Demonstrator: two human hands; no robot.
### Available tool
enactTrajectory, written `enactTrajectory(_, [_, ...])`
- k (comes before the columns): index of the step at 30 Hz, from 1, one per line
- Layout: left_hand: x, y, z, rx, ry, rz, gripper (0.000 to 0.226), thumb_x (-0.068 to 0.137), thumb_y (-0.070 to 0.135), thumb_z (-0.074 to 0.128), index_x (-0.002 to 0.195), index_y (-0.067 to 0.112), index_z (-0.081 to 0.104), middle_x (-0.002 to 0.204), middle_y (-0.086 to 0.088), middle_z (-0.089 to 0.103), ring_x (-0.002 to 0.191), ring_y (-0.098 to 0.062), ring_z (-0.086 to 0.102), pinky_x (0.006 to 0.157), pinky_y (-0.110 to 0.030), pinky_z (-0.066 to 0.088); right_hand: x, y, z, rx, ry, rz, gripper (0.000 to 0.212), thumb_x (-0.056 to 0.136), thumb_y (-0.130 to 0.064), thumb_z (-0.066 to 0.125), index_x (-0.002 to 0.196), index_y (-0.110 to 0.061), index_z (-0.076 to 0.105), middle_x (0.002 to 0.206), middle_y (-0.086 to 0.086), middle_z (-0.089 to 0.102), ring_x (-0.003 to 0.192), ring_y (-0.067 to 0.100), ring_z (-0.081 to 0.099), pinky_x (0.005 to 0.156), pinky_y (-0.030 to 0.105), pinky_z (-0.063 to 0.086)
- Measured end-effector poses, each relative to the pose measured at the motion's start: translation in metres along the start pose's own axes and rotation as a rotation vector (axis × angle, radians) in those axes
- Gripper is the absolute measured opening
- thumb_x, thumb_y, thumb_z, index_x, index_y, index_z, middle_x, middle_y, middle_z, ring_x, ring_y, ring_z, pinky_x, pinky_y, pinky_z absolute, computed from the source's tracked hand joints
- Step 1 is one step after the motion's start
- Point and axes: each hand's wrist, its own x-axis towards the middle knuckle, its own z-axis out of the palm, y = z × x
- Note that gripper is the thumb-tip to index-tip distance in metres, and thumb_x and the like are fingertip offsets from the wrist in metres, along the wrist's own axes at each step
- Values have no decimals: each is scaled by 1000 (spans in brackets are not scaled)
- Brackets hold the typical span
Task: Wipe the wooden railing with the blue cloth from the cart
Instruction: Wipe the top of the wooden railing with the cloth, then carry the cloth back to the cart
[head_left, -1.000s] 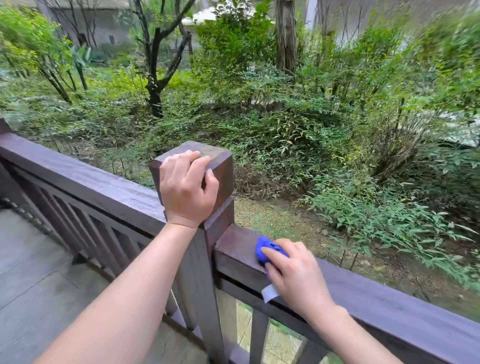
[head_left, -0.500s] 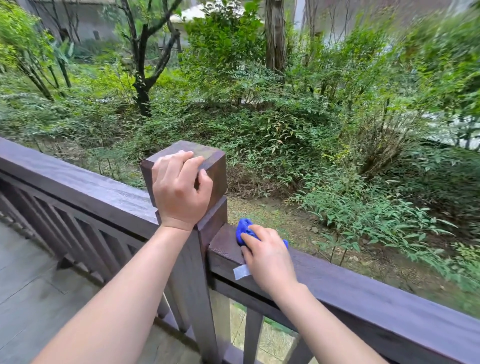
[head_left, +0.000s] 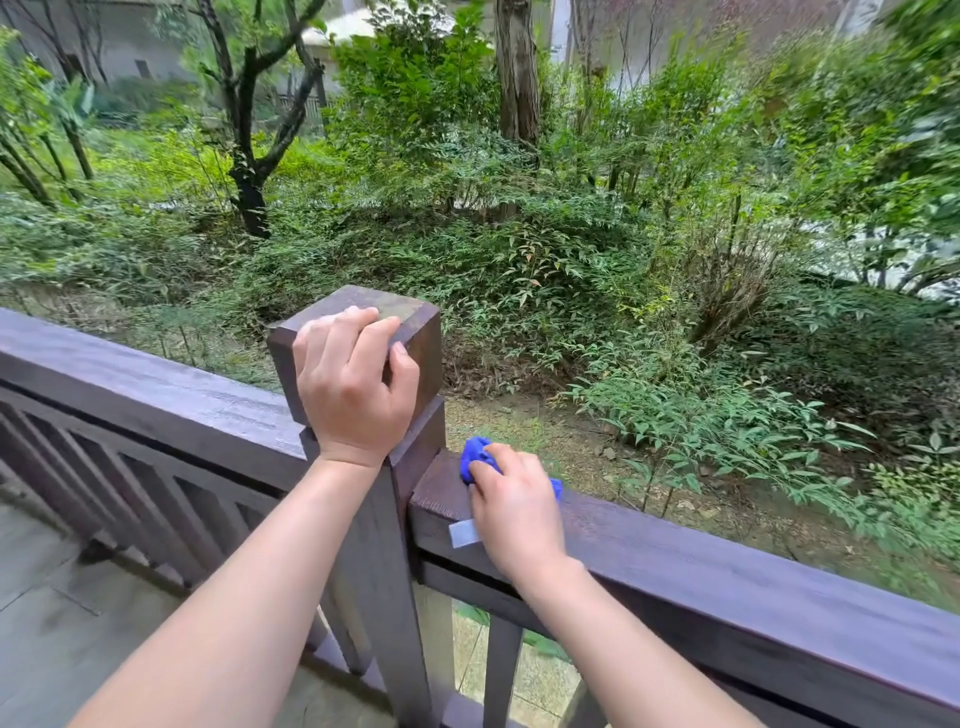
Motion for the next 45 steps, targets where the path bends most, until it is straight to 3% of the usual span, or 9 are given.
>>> enactTrajectory(7, [1,0,-3,39,-56,-22,20,90,16,56,99,9,72,106,-12,72,101,-37,65,97,-50,45,-44,7,-19,43,-54,-301,11,83,-13,57,86,-18,66,105,1,67,86,29,59,74,39,51])
enactTrajectory(12, [7,22,-23,125,-254,-139,25,90,16,55,107,5,70,117,-15,70,115,-38,62,106,-51,42,-51,10,-41,138,-133,-318,14,79,-18,54,83,-19,68,94,-1,67,76,29,58,69,38,52])
enactTrajectory(18, [-7,73,-86,115,-483,-360,38,85,25,52,118,11,64,135,-9,60,130,-29,51,107,-45,43,-41,27,-65,318,-276,-343,25,81,-27,46,92,-26,70,92,-4,65,91,24,59,79,32,45])
enactTrajectory(22, [-56,117,-140,315,-557,-505,52,80,32,52,128,16,61,136,-8,57,129,-29,51,106,-49,42,-39,35,-78,384,-286,-393,22,80,-24,53,90,-28,72,90,-5,66,93,20,61,72,27,38])
enactTrajectory(26, [-90,151,-188,570,-692,-695,65,78,46,48,138,21,55,144,-10,50,135,-31,44,115,-54,32,-57,34,-92,469,-300,-459,19,79,-23,60,91,-27,75,97,-5,71,95,22,65,78,29,46])
enactTrajectory(30, [-120,182,-241,797,-769,-760,62,89,52,50,146,29,41,156,-8,38,147,-30,27,122,-59,19,-85,26,-106,515,-345,-547,15,77,-21,60,81,-24,74,91,-5,68,90,21,65,69,30,48])
enactTrajectory(45, [-182,286,-420,1115,-757,-990,65,90,60,44,149,33,35,160,-7,32,151,-28,21,123,-56,15,-225,-52,-164,620,-469,-859,15,76,-26,55,81,-28,69,92,-11,65,87,19,62,72,32,51])
